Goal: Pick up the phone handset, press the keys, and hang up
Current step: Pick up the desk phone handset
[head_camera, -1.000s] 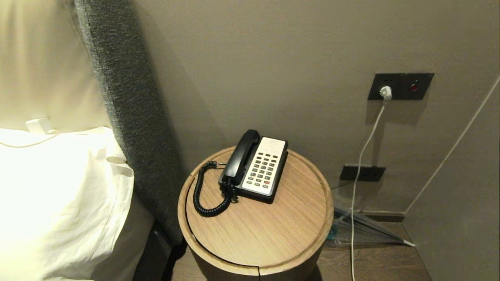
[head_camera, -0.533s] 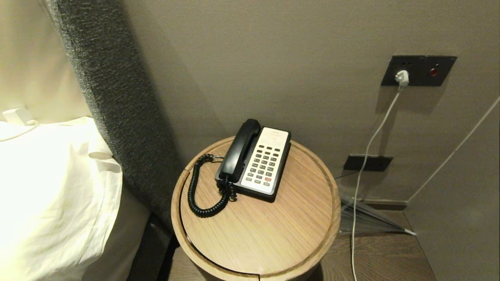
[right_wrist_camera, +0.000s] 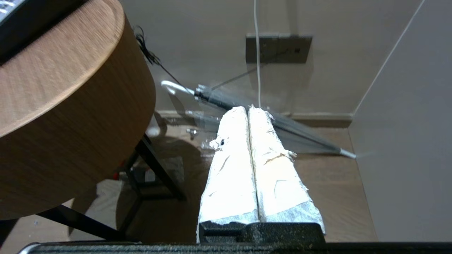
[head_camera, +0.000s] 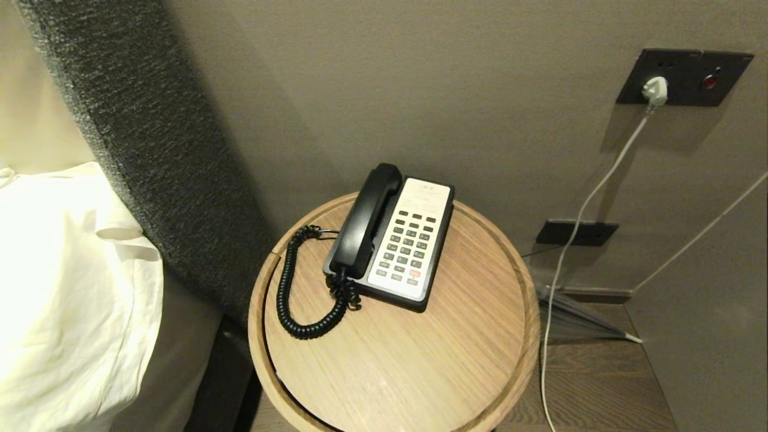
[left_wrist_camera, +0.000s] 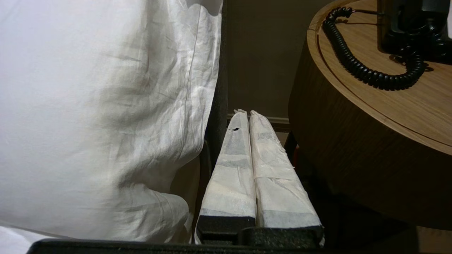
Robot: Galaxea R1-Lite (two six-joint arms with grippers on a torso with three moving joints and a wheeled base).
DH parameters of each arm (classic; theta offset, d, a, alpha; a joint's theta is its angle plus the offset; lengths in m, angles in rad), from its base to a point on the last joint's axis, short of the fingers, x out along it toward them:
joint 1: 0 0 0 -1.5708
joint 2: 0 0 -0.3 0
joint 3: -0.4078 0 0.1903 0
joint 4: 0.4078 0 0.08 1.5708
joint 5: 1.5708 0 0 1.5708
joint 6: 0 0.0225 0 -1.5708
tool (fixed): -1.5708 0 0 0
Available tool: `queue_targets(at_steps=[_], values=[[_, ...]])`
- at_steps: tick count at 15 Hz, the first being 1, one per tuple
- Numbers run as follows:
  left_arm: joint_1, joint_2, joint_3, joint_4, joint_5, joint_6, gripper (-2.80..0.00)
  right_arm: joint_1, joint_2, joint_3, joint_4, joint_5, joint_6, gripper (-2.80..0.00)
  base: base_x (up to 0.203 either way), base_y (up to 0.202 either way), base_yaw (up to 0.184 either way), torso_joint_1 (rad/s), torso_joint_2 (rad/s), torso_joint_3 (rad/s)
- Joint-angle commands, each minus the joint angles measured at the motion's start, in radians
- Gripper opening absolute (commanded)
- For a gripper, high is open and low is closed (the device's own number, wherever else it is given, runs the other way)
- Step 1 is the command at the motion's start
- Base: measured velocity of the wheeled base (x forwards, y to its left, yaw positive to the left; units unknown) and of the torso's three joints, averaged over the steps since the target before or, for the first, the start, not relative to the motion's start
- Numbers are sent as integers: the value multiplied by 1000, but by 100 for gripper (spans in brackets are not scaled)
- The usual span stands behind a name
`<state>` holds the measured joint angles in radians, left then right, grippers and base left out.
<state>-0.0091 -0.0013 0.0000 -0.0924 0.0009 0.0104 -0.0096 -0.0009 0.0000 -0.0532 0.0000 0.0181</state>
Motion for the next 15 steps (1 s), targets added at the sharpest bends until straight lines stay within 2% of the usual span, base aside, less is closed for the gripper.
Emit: queue_targets(at_steps=[1,11,15], values=[[0,1,40,-1,1,0,-280,-1,-1,21,0,0,0,-280,0,0,0,2,4,-198],[0,1,40,-1,1,2,-280,-1,-1,21,0,0,0,-280,0,0,0,2,2,-197],[0,1,40,-1,-1,5,-280,0,-1,21,0,0,0,-280,0,0,0,2,3,-47]])
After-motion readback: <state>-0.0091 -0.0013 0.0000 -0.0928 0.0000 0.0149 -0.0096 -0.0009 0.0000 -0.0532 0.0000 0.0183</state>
